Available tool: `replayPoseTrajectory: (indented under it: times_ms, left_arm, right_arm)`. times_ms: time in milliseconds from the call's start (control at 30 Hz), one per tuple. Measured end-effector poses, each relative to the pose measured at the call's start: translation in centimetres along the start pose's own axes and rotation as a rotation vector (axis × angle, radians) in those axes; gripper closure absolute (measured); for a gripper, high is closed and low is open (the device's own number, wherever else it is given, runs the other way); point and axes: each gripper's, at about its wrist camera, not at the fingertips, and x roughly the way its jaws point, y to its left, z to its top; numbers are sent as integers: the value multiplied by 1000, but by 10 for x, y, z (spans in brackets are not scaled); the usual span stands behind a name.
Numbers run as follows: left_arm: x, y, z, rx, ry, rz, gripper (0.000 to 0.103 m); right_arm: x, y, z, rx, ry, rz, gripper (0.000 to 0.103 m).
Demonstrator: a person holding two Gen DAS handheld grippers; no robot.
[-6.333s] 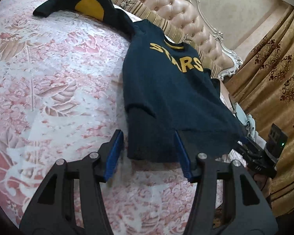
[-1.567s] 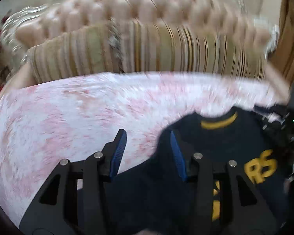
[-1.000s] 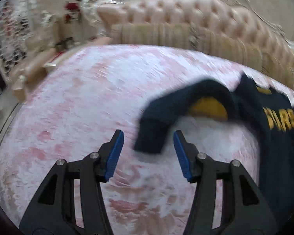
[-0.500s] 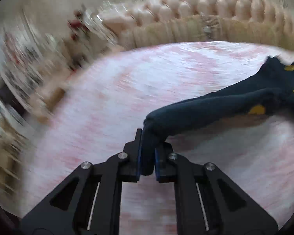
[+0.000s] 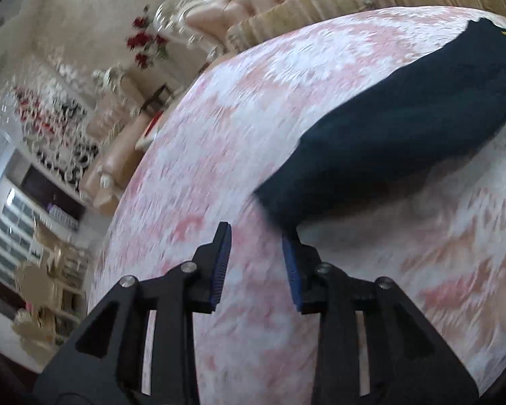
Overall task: Fold clothes
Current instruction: 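Lay the sweatshirt flat with the right gripper while the left gripper straightens a sleeve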
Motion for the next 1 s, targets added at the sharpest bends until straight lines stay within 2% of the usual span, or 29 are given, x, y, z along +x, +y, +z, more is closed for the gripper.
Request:
replayPoseTrajectory:
  times_ms: [100, 200, 267, 300, 333, 367, 467, 700, 733, 767, 800, 900, 967, 1000]
  left_arm:
    - [-9, 32, -16, -161, 23, -77, 66]
    - [-7, 71, -27, -467, 54, -348, 66]
    - [2, 77, -31, -618, 68, -502, 65]
    - [7, 80, -33, -692, 75, -578, 63]
    - [11, 83, -34, -765, 82, -655, 55]
    - [18, 79, -31, -811, 105, -694, 51]
    - [30, 61, -17, -842, 138, -736, 50]
    - [38, 59, -3, -951, 101, -773, 49]
    - [39, 61, -2, -972, 99, -787, 45]
    - [37, 63, 0, -976, 88, -788, 39]
    - [36, 63, 3, -971, 85, -766, 39]
    - [42, 65, 7, -1009, 98, -761, 39]
    - [46, 64, 11, -988, 112, -734, 63]
    - [48, 62, 14, -970, 131, -709, 63]
  right_arm:
    - [-16, 2, -6, 10, -22, -6, 36]
    - [-33, 6, -12, 18, -48, 2, 36]
    - [-44, 9, -17, 25, -71, 2, 36]
    - [-49, 10, -20, 28, -82, 1, 35]
    - [-52, 12, -22, 31, -86, -4, 35]
    - [-56, 13, -24, 34, -90, -10, 32]
    - [-57, 19, -34, 35, -71, -9, 32]
    - [-56, 33, -53, -32, -33, -25, 32]
    - [-56, 34, -54, -40, -29, -23, 32]
    - [-56, 35, -55, -43, -29, -23, 32]
    - [-57, 35, -55, -47, -29, -22, 32]
    - [-56, 36, -55, -41, -33, -10, 32]
    - [-55, 40, -56, -51, -29, -10, 32]
    - [-54, 42, -56, -56, -27, -11, 32]
